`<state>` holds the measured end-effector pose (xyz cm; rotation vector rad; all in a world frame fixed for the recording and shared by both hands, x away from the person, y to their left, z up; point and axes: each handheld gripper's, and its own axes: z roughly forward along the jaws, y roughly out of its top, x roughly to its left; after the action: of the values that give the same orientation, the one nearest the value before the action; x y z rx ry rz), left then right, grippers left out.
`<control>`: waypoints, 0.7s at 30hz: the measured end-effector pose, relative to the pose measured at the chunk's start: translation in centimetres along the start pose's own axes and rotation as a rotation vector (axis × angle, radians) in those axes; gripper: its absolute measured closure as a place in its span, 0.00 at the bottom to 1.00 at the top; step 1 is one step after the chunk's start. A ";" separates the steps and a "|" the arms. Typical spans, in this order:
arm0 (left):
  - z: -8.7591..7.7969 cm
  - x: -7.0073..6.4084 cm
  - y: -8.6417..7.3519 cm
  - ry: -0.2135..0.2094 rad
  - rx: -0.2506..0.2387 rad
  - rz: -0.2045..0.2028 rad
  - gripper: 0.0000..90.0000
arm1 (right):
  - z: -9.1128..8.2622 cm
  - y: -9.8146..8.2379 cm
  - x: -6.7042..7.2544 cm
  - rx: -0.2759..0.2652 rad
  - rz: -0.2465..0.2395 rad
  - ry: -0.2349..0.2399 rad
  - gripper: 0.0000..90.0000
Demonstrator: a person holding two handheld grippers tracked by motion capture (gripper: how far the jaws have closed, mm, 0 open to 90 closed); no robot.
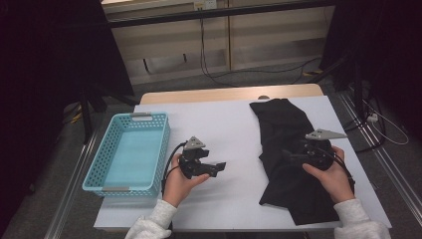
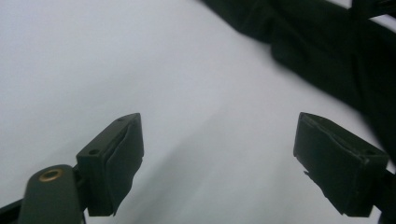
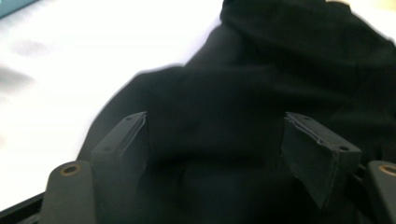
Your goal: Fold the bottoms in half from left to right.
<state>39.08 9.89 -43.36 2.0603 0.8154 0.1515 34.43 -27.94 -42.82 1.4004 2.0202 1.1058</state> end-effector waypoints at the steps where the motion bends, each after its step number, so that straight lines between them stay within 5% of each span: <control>1: -0.1 0.2 -0.2 0.007 -0.001 0.005 0.17 | -0.1 -0.3 0.0 0.005 0.002 0.000 0.25; 15: -1.4 1.8 -1.5 0.059 -0.004 -0.001 0.14 | -3.2 -3.2 -0.6 -0.015 0.029 -0.033 0.15; 21: -1.5 2.1 -1.6 0.060 0.000 -0.002 0.14 | -4.1 -4.0 -0.6 0.003 0.052 -0.052 0.19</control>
<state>39.35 12.82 -44.14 2.0635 0.8542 0.2128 29.36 -30.64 -43.71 1.4754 1.9610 1.0771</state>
